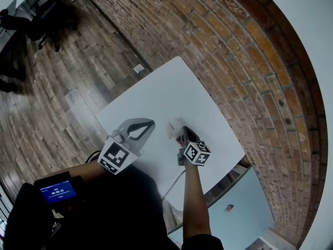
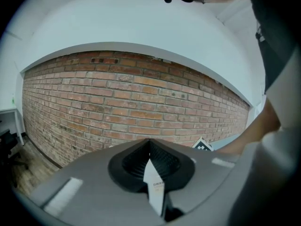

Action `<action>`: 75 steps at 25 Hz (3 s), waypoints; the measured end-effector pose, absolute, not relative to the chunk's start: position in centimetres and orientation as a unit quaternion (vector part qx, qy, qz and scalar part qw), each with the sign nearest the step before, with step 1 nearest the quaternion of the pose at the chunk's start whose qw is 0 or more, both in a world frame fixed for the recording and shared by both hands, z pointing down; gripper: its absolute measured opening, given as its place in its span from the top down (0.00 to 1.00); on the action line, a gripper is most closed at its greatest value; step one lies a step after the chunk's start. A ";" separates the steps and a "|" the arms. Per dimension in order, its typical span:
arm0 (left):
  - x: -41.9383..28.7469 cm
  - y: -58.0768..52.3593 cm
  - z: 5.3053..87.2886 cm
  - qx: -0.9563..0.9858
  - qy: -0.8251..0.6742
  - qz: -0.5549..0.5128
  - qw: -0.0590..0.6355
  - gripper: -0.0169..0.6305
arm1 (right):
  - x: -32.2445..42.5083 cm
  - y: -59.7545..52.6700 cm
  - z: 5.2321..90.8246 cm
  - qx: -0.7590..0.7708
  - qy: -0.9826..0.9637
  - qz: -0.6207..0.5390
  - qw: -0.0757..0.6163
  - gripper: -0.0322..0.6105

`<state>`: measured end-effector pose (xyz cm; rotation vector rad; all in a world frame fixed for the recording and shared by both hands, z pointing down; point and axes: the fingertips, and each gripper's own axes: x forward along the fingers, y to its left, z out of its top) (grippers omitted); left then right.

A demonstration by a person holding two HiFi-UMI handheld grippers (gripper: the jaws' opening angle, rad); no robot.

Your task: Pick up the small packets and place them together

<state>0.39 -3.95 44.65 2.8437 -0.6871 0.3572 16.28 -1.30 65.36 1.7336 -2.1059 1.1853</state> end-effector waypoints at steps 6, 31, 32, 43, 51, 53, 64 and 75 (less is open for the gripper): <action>0.2 -4.2 44.2 0.959 -0.240 0.121 0.091 0.97 | 17.3 -1.3 68.1 0.587 -0.683 0.428 0.077 0.94; 0.5 -4.5 44.6 0.959 -0.230 0.121 0.114 0.97 | 13.6 -0.5 68.0 0.541 -0.749 0.298 0.238 0.73; 0.4 -4.6 44.6 0.959 -0.231 0.121 0.114 0.97 | 13.3 -0.5 68.3 0.541 -0.748 0.297 0.245 0.71; -1.8 -6.3 45.3 0.950 -0.255 0.129 0.124 0.97 | 10.3 -0.1 71.5 0.519 -0.735 0.292 0.323 0.62; -2.9 -7.7 46.0 0.945 -0.264 0.129 0.143 0.97 | 11.1 0.2 73.6 0.510 -0.719 0.299 0.365 0.62; -3.2 -8.3 46.3 0.945 -0.263 0.131 0.148 0.97 | 10.8 -0.3 74.0 0.489 -0.725 0.280 0.395 0.60; -3.2 -9.5 47.0 0.941 -0.269 0.130 0.157 0.97 | 12.4 -0.9 74.6 0.485 -0.725 0.267 0.409 0.59; -3.3 -9.7 47.2 0.940 -0.271 0.133 0.160 0.97 | 12.5 -1.4 73.4 0.506 -0.731 0.250 0.384 0.59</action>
